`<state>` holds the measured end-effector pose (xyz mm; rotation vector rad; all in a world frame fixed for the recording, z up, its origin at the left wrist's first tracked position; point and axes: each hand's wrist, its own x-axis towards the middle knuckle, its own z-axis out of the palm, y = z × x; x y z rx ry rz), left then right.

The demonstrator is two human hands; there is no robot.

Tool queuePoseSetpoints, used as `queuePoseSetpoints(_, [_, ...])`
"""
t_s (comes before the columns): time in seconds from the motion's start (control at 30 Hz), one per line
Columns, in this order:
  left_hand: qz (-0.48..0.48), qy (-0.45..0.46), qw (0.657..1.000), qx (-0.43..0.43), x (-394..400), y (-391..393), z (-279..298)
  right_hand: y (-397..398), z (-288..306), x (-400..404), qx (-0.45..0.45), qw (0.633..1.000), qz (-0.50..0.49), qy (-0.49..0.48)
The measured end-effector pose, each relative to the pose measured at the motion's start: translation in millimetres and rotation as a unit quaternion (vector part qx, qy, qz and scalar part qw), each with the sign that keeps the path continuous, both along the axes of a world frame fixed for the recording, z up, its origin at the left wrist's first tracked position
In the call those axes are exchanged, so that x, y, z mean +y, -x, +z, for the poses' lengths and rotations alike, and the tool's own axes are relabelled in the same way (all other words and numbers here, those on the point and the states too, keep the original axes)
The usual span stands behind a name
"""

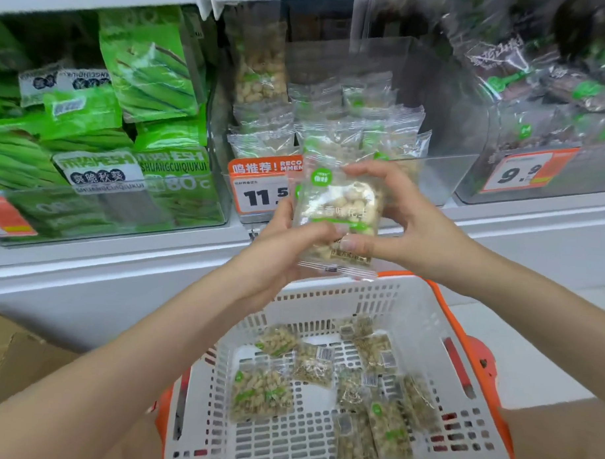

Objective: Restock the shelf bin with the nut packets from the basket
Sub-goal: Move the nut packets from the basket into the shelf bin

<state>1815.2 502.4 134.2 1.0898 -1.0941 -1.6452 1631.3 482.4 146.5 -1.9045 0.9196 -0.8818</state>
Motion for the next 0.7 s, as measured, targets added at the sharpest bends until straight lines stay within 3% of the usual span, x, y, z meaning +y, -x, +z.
queuePoseSetpoints(0.2, [0.001, 0.032, 0.999, -0.039, 3, -1, -6, -4, -9, 0, -0.031, 0.995, 0.075, -0.067])
queuePoseSetpoints(0.37, [-0.012, 0.077, 0.992, -0.097, 4, -5, -2, -10, -12, 4, -0.072, 0.993, 0.07, -0.057])
queuePoseSetpoints(0.7, [-0.007, 0.116, 0.98, -0.161, 1, -10, 8, -15, -6, 1, -0.056, 0.996, 0.044, -0.058])
